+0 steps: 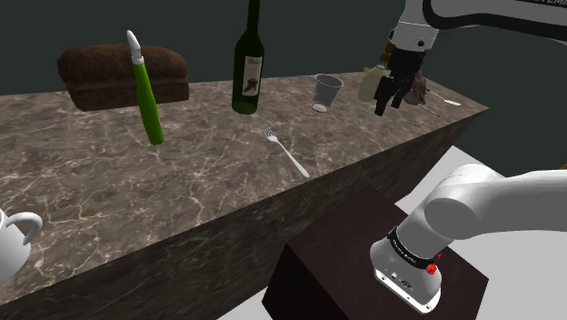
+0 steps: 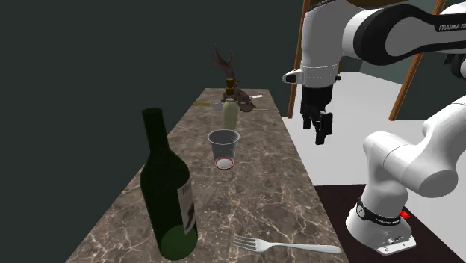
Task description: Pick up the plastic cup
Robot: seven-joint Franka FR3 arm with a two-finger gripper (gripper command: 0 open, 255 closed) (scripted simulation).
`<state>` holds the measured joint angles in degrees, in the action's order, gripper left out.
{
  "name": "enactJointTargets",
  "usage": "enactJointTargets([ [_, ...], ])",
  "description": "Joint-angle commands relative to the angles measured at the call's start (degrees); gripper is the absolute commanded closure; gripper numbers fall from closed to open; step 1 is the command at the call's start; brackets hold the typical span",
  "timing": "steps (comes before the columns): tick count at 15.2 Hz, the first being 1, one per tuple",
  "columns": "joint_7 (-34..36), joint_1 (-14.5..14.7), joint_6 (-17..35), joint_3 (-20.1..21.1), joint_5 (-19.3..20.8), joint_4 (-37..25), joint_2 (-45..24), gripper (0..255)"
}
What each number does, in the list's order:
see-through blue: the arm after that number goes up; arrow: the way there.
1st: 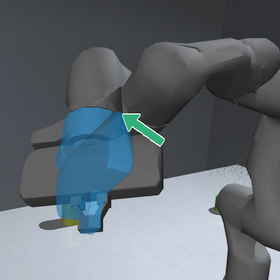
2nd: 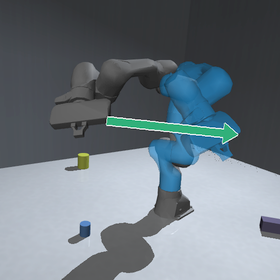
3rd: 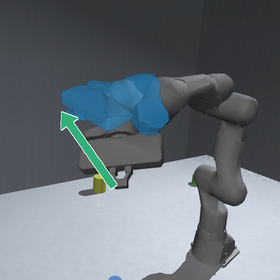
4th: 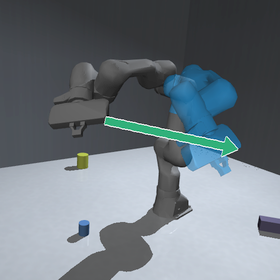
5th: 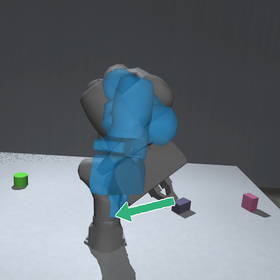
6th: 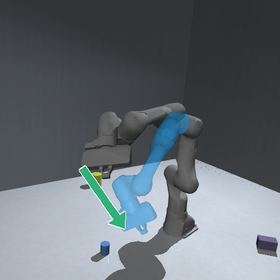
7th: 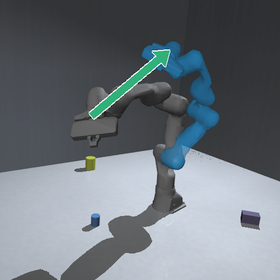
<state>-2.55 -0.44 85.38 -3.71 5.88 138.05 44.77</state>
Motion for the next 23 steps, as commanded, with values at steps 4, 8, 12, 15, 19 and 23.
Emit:
enactJointTargets([
  [4, -2.47, -0.11, 4.24, -2.51, 0.56, -2.70, -5.66, 0],
  [8, -5.94, 0.02, 9.10, -5.67, 0.40, -7.30, -13.49, 0],
  [12, -9.70, 0.36, 12.92, -8.64, -0.87, -13.03, -21.59, 0],
  [15, -12.77, 0.59, 15.03, -10.68, -2.60, -18.06, -27.83, 0],
  [19, -17.15, 0.62, 16.71, -13.07, -5.95, -25.85, -36.42, 0],
  [23, -21.61, -0.08, 16.93, -14.82, -10.31, -35.03, -45.43, 0],
])
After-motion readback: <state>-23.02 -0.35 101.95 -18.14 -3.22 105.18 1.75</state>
